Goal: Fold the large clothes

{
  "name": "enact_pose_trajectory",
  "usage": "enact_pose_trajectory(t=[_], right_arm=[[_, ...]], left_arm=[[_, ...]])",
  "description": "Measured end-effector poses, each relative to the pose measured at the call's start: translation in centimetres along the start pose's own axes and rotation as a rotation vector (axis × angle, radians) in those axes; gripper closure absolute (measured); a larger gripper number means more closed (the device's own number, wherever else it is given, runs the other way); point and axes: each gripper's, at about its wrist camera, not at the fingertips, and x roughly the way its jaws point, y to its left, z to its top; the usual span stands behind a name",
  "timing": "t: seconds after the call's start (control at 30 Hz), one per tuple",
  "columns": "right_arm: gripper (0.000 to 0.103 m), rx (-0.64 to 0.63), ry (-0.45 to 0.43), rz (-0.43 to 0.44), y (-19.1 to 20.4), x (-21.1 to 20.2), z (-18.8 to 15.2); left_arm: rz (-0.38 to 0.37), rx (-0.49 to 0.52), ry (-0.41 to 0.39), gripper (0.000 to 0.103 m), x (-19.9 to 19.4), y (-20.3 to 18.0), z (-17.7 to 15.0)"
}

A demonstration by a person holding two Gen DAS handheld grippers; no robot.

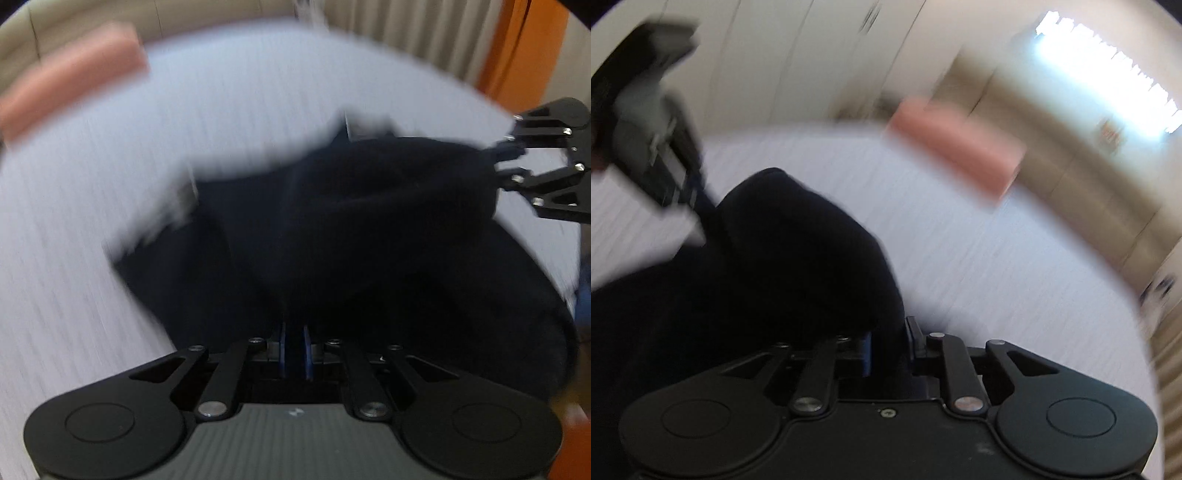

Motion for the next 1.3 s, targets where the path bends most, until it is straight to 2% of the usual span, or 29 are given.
enact_pose_trajectory(t=[0.07, 0.1, 0.13, 0.17, 0.2, 0.23, 0.27, 0.3, 0.37, 0.43, 0.5, 0.53, 0.57, 0.63, 0.67, 0.73, 0.8, 0.87, 0.93, 1.0, 1.03, 1.1, 1.13, 1.2, 1.3], right_arm=[[0.083, 0.073, 0.134, 0.055, 0.8, -0.1, -2.9], [0.083, 0.13, 0.174, 0.062, 0.6, -0.2, -3.9], [0.077, 0.206, 0.203, 0.07, 0.0, -0.3, -4.4], [0.056, 0.284, 0.216, 0.075, -0.8, -0.1, -4.7], [0.047, 0.378, 0.218, 0.08, -1.5, -0.3, -5.1], [0.037, 0.483, 0.198, 0.088, -2.5, -0.2, -5.1], [0.031, 0.586, 0.183, 0.09, -3.5, 0.5, -4.8], [0.028, 0.672, 0.19, 0.081, -4.4, 1.7, -4.5], [0.026, 0.854, 0.21, 0.095, -6.0, 3.9, -4.7], [0.026, 1.02, 0.189, 0.145, -7.3, 5.8, -5.8], [0.026, 1.108, 0.192, 0.193, -7.3, 7.7, -6.4], [0.039, 1.13, 0.223, 0.212, -7.4, 9.1, -6.3], [0.071, 1.144, 0.245, 0.23, -7.7, 10.1, -6.4], [0.082, 1.141, 0.196, 0.228, -7.7, 9.1, -6.4], [0.084, 1.138, 0.129, 0.23, -6.9, 6.5, -6.5], [0.085, 1.188, -0.062, 0.247, -8.6, 3.0, -6.8], [0.085, 1.284, -0.136, 0.228, -10.3, 0.8, -8.4], [0.086, 1.349, -0.123, 0.246, -11.0, 1.0, -10.6], [0.085, 1.345, 0.021, 0.207, -9.9, 3.6, -12.2], [0.063, 1.408, 0.19, 0.249, -8.5, 6.6, -14.7], [0.063, 1.456, 0.217, 0.279, -7.9, 7.1, -15.8], [0.054, 1.481, 0.182, 0.275, -8.0, 5.4, -16.4], [0.048, 1.44, 0.187, 0.235, -8.2, 4.0, -16.0], [0.042, 1.326, 0.183, 0.167, -8.3, 1.7, -14.8], [0.036, 1.067, 0.195, 0.03, -8.2, -1.1, -11.6]], left_arm=[[-0.007, -0.068, 0.053, 0.09, 0.3, 0.1, -2.5], [-0.021, -0.12, 0.045, 0.09, 0.2, 0.4, -2.9], [-0.037, -0.171, 0.028, 0.087, 0.0, 0.6, -3.2], [-0.062, -0.252, -0.006, 0.081, -0.1, 1.2, -3.0], [-0.085, -0.323, -0.043, 0.076, 0.0, 1.8, -2.7], [-0.112, -0.401, -0.086, 0.064, 0.1, 2.5, -2.4], [-0.13, -0.458, -0.116, 0.056, 0.5, 3.0, -1.9], [-0.146, -0.522, -0.146, 0.055, 1.1, 3.8, -1.4], [-0.166, -0.59, -0.158, 0.055, 2.9, 4.2, 0.0], [-0.141, -0.585, -0.13, 0.057, 4.9, 3.9, 1.3], [-0.138, -0.573, -0.093, 0.062, 7.0, 3.9, 2.5], [-0.146, -0.576, -0.085, 0.078, 7.9, 4.0, 2.8], [-0.154, -0.576, -0.086, 0.085, 8.4, 3.9, 2.9], [-0.159, -0.57, -0.151, 0.09, 7.7, 3.9, 2.9], [-0.191, -0.594, -0.217, 0.091, 6.9, 4.4, 2.5], [-0.294, -0.682, -0.309, 0.092, 5.5, 5.4, 1.1], [-0.375, -0.729, -0.347, 0.092, 5.0, 6.1, -0.1], [-0.37, -0.663, -0.308, 0.091, 5.3, 5.2, -0.4], [-0.287, -0.574, -0.225, 0.09, 6.6, 3.6, -0.4], [-0.234, -0.575, -0.141, 0.088, 8.5, 3.1, -1.1], [-0.236, -0.583, -0.114, 0.087, 8.9, 3.3, -1.5], [-0.241, -0.59, -0.129, 0.084, 7.8, 3.5, -2.3], [-0.235, -0.582, -0.138, 0.083, 6.9, 3.6, -2.4], [-0.197, -0.552, -0.159, 0.084, 4.9, 3.7, -2.1], [-0.144, -0.495, -0.223, 0.084, 1.8, 3.3, -0.7]])
